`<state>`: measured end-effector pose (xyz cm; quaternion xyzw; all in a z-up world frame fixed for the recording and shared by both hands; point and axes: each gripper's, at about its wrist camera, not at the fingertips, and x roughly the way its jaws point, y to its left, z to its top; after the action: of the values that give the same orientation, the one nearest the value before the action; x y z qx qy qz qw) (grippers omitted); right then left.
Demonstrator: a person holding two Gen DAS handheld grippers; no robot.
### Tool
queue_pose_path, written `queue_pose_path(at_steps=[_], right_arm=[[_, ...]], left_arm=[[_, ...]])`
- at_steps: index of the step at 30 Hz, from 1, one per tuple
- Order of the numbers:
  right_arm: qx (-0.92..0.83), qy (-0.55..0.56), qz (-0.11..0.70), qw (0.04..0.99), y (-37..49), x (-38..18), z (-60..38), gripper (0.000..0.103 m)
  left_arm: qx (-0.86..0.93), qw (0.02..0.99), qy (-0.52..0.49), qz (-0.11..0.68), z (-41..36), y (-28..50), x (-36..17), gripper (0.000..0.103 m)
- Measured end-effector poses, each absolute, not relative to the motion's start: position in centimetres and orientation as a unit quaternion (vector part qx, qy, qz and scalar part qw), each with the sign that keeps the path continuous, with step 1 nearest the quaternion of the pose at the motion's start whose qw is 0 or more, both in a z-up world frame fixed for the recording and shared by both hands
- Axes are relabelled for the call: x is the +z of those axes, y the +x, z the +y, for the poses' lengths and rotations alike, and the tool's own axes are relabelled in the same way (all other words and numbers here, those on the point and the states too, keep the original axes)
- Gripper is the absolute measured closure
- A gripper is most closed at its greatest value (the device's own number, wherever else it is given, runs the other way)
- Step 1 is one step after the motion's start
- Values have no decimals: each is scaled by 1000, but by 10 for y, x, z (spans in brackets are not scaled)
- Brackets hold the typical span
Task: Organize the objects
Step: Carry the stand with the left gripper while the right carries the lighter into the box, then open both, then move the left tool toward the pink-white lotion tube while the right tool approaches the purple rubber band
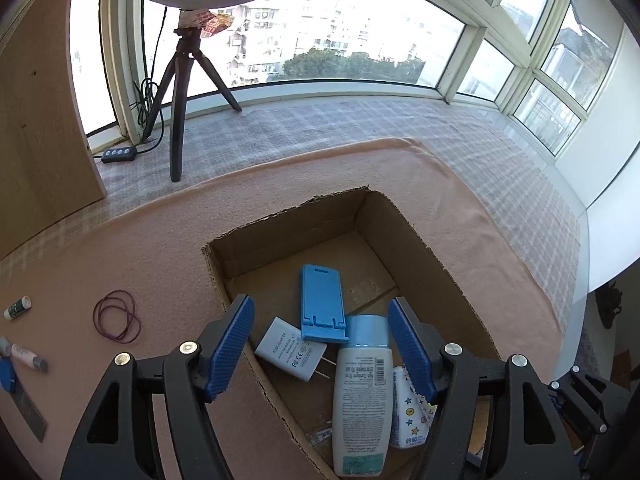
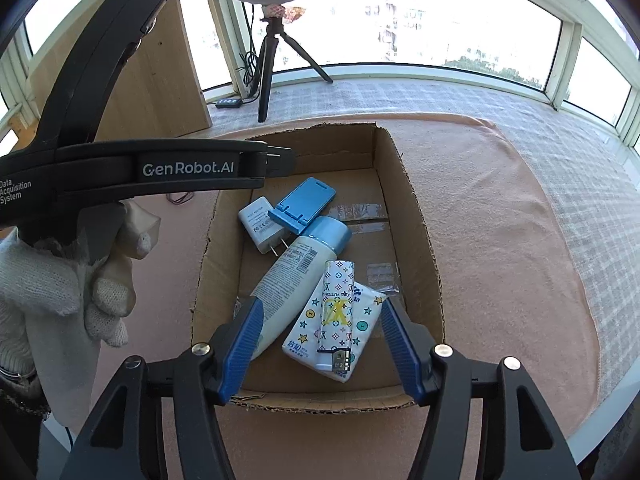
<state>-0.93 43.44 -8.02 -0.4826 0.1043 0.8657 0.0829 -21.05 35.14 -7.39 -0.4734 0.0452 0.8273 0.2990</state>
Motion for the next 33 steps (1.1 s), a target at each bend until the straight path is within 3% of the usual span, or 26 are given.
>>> queue_pose_path(at_steps=[15, 33], right_arm=[[866, -482, 113, 69, -17, -78, 417, 45], [868, -480, 128, 0, -70, -69, 358, 45]], left_arm=[[837, 258, -481, 31, 292, -208, -75, 30], [844, 147, -515, -17, 134, -211, -100, 30]])
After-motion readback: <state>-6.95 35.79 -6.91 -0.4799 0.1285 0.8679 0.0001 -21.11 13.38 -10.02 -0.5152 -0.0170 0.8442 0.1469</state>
